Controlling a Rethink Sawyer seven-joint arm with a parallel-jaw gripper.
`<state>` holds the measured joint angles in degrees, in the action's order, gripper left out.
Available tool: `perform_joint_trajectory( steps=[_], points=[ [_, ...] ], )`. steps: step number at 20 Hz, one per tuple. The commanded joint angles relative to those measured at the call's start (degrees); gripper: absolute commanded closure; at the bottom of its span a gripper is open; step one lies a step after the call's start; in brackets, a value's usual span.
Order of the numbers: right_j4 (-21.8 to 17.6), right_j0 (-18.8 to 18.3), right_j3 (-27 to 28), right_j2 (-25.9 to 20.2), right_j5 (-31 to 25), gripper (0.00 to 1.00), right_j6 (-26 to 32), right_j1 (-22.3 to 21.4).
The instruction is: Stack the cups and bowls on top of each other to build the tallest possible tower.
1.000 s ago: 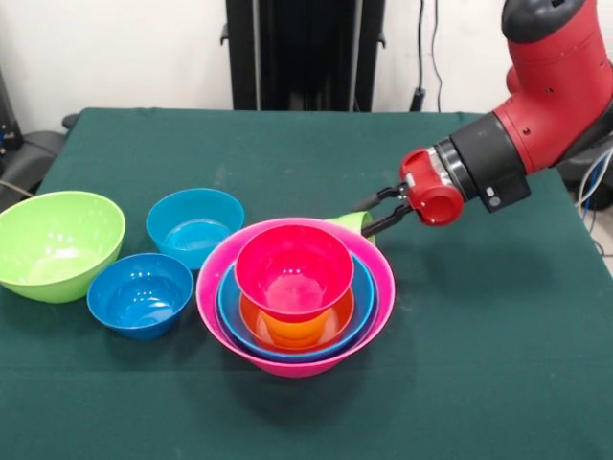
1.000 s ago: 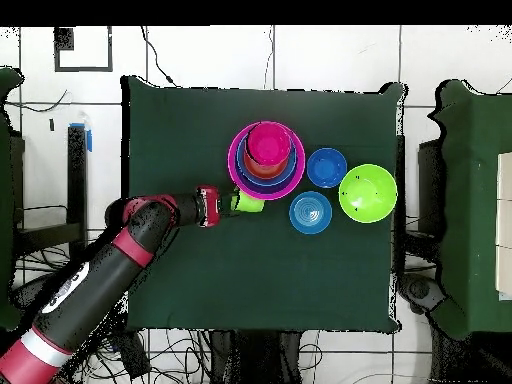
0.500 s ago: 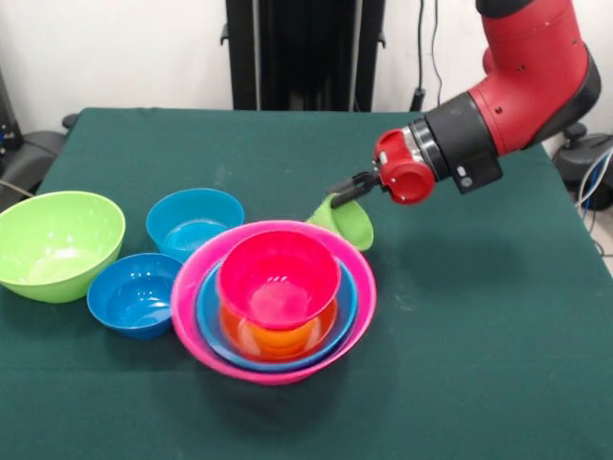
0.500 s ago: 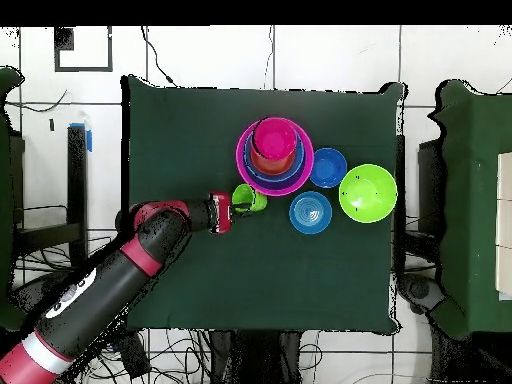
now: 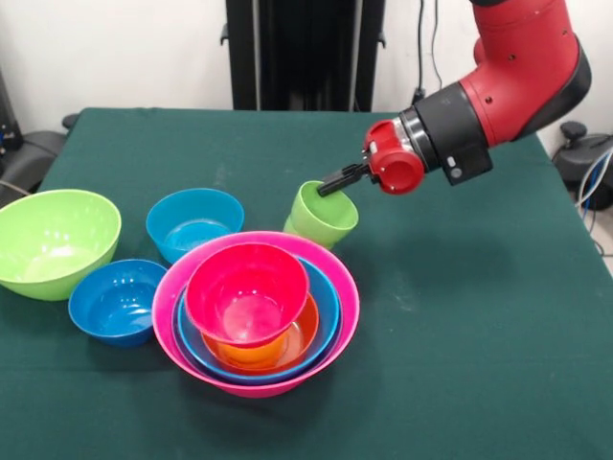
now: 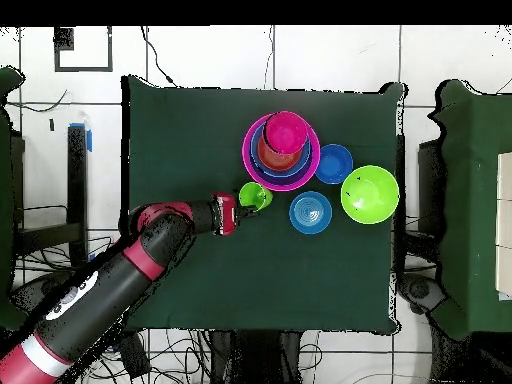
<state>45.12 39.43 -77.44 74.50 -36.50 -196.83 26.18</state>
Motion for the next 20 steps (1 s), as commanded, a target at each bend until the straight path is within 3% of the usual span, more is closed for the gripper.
perform_joint_trajectory(
  steps=[1,7,12,20],
  points=[
    [-1.8,0.1,0.6,-9.3,3.6,1.0,-4.4,-1.0],
    [-2.3,1.1,-0.8,-10.1,1.0,1.0,-2.8,-5.7],
    [-3.1,1.3,-2.0,-11.2,-1.3,1.0,0.6,-12.6],
    [-10.2,0.3,1.2,-7.4,-19.2,1.0,11.2,-30.8]
  ],
)
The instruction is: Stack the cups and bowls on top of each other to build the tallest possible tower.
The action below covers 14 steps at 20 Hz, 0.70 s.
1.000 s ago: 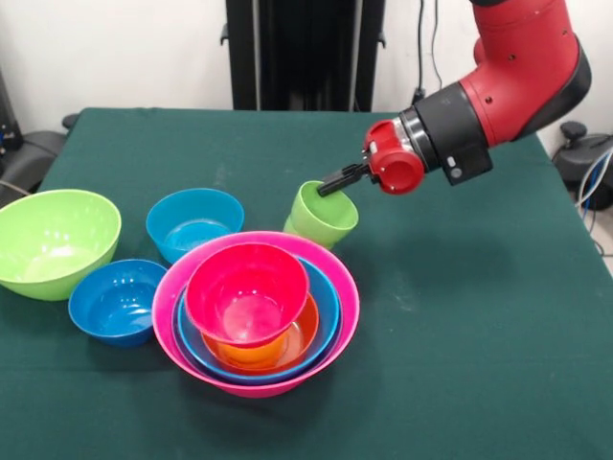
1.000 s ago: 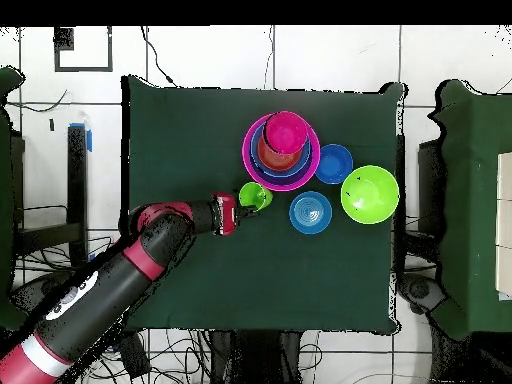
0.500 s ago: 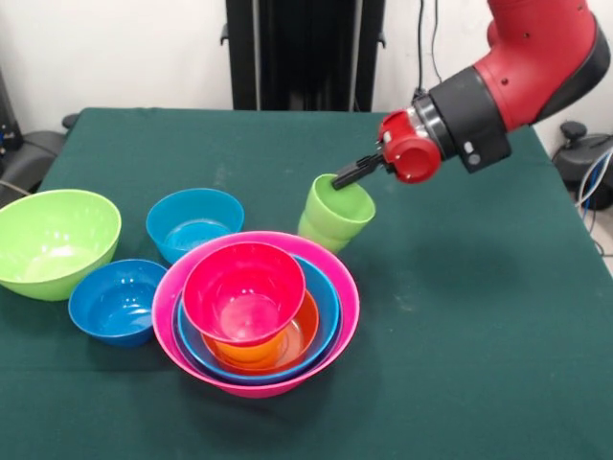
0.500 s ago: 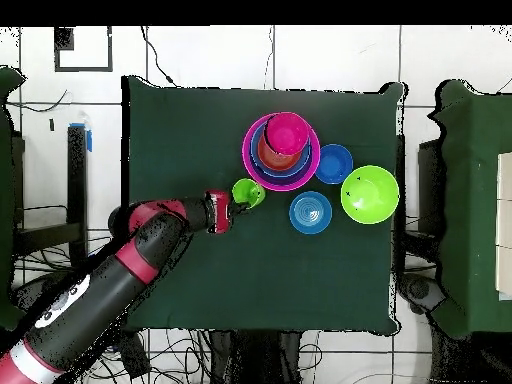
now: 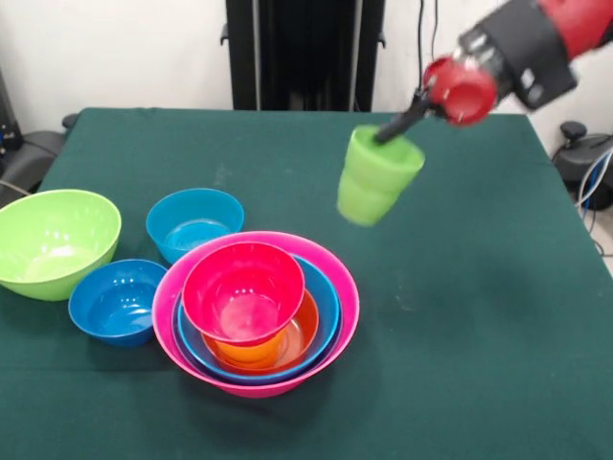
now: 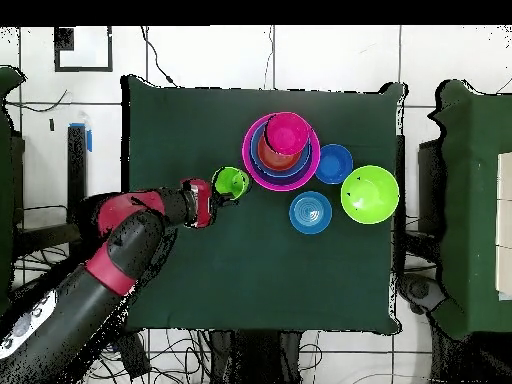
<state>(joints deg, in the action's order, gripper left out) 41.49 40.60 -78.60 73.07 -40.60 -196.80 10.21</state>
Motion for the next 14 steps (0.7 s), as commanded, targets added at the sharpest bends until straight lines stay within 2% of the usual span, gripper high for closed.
perform_joint_trajectory(
  steps=[1,6,10,14],
  points=[
    [-7.5,-1.1,2.7,-6.1,-16.4,1.0,12.2,-16.6],
    [-13.1,-4.3,6.3,-7.7,-24.3,1.0,22.0,-27.5],
    [-17.1,-7.2,8.9,-10.6,-27.1,1.0,29.3,-34.5],
    [-20.2,-10.3,10.2,-14.3,-26.6,1.0,37.8,-40.2]
  ],
)
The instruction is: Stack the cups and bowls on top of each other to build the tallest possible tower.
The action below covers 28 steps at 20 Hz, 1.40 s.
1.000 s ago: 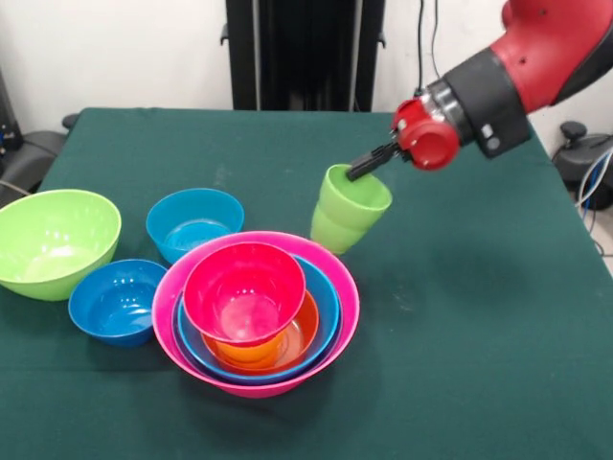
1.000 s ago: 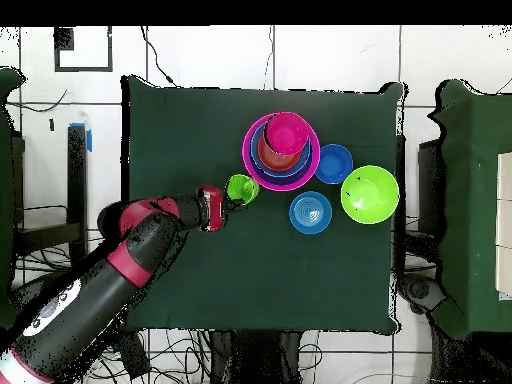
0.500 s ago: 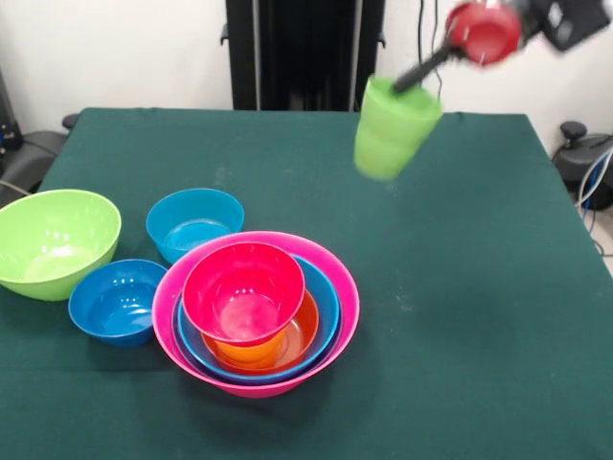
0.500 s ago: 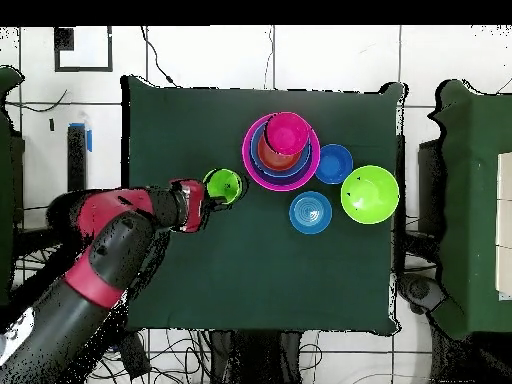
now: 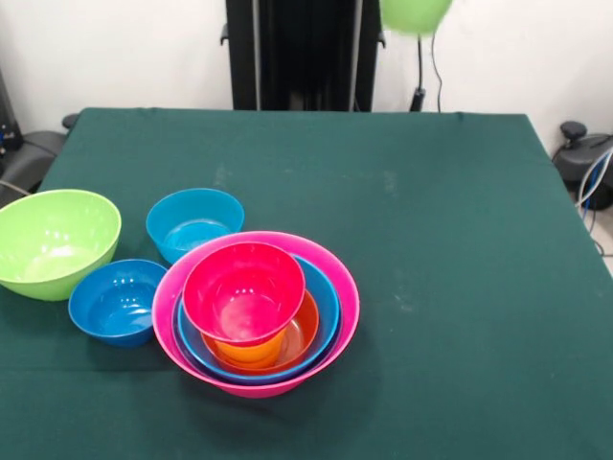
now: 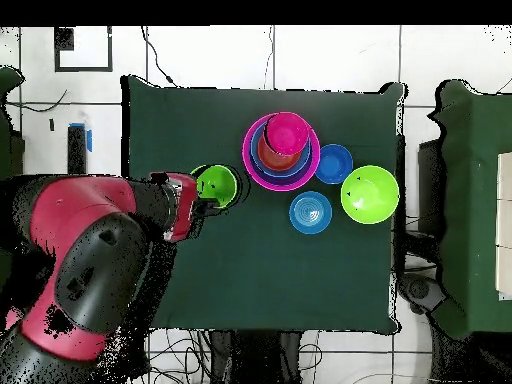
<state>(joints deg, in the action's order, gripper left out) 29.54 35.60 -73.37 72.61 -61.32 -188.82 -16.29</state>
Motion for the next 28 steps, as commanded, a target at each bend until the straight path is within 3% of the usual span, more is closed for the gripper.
perform_joint_trajectory(
  steps=[1,4,6,9,16,22,28],
  points=[
    [-8.5,-6.5,4.9,-15.5,-5.2,1.0,32.3,-15.2],
    [-9.7,-8.6,5.3,-18.5,-4.1,1.0,36.5,-17.8],
    [-8.7,-12.8,3.8,-25.2,-2.2,1.0,45.2,-22.6],
    [-9.3,-15.4,1.9,-29.1,0.2,1.0,50.8,-25.4],
    [-7.9,-25.4,-7.4,-43.0,8.9,1.0,71.0,-32.4],
    [-9.9,-31.7,-10.9,-49.5,11.1,1.0,82.5,-35.3],
    [-12.1,-36.5,-11.4,-53.1,8.6,1.0,88.5,-36.5]
  ],
)
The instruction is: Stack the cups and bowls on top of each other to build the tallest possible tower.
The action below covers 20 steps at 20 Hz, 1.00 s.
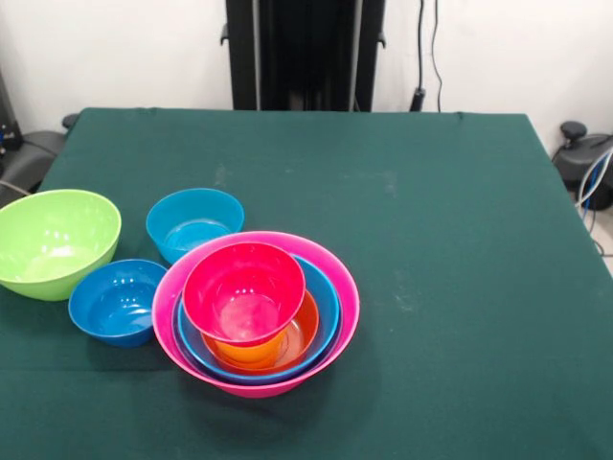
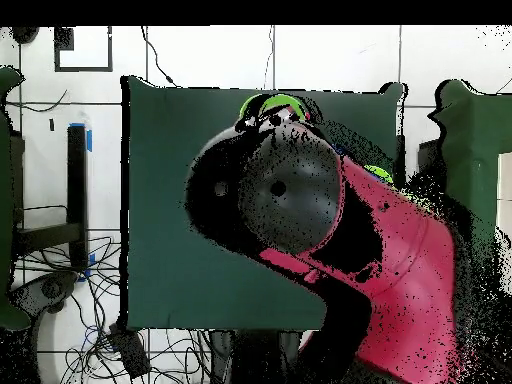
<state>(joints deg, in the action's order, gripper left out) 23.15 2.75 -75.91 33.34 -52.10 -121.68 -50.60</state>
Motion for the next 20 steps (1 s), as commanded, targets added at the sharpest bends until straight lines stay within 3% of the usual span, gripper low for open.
perform_joint_trajectory(
  steps=[1,10,20],
  points=[
    [-5.8,-4.3,-9.2,-14.6,-0.5,1.0,21.9,-2.3],
    [-6.8,-9.3,-12.4,-21.7,4.8,1.0,27.9,-4.4],
    [-10.9,-17.2,-9.0,-31.9,-0.3,1.0,36.0,-2.4]
  ],
)
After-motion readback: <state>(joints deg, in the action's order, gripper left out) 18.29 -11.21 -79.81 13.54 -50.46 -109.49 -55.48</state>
